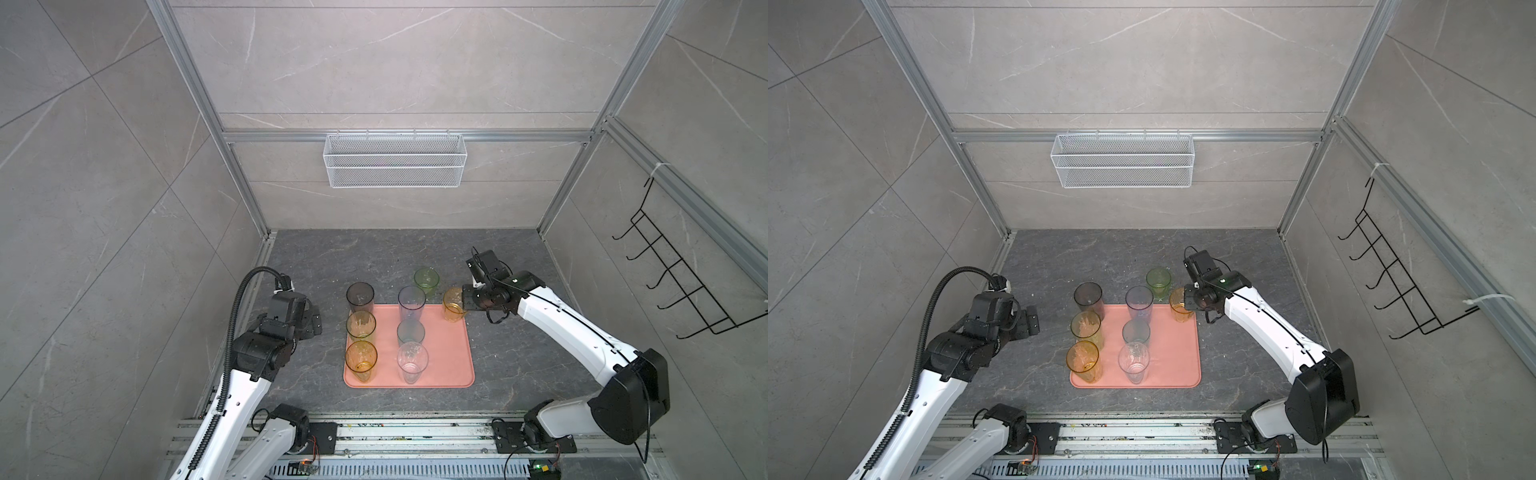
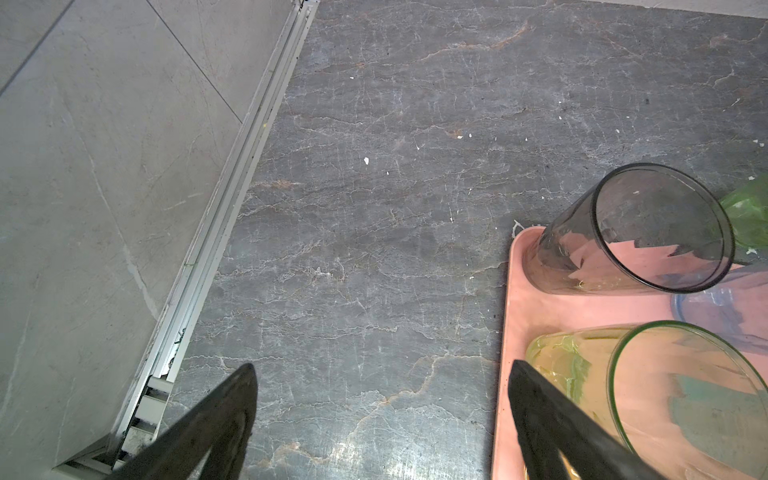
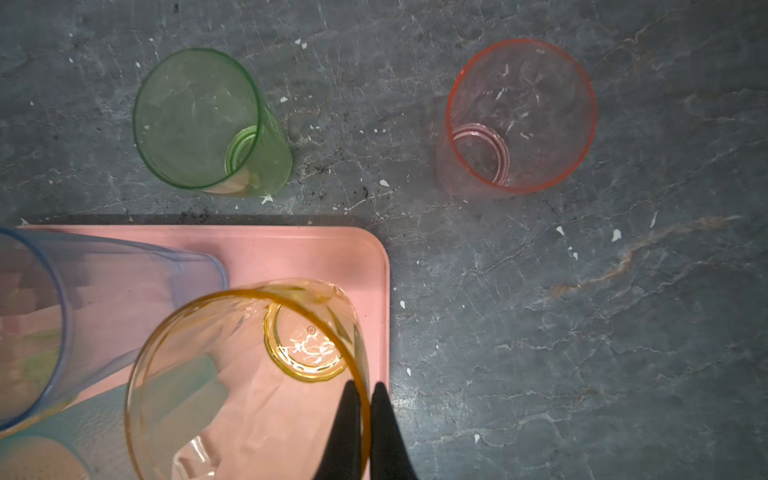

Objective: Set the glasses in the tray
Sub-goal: 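Lower the orange-yellow glass onto the tray and open the right gripper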

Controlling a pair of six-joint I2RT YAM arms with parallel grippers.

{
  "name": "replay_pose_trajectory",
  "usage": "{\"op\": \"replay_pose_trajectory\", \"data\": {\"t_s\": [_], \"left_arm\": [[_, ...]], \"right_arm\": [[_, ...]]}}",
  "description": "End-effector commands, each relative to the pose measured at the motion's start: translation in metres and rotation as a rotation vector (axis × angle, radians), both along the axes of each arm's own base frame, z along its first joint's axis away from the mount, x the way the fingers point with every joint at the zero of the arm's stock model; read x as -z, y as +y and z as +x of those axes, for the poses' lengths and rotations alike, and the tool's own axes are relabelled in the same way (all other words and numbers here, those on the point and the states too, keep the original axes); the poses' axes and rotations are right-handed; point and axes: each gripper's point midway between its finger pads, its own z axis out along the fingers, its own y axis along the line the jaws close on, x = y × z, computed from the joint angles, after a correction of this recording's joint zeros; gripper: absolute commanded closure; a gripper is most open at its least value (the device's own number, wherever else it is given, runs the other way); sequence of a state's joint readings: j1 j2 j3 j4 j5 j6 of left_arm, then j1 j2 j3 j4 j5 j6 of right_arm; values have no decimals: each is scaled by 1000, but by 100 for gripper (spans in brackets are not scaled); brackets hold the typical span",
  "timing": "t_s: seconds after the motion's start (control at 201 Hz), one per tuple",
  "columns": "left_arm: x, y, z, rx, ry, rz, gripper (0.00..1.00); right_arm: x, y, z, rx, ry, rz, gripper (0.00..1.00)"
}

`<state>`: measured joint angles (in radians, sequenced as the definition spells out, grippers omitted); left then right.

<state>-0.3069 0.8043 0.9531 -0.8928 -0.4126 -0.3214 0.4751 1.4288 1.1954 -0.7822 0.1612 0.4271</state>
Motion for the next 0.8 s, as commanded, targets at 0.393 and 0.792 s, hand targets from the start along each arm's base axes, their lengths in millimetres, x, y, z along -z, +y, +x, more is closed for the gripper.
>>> {"op": "replay_pose_trajectory", "data": {"t_s": [0.393, 0.792], "left_arm": [[-1, 0, 3, -4, -12, -7, 5], [-1, 0, 2, -3, -14, -8, 5]], "right_arm": [[37, 9, 19, 29, 9, 15, 100], [55, 5, 22, 43, 24, -4, 100]]}}
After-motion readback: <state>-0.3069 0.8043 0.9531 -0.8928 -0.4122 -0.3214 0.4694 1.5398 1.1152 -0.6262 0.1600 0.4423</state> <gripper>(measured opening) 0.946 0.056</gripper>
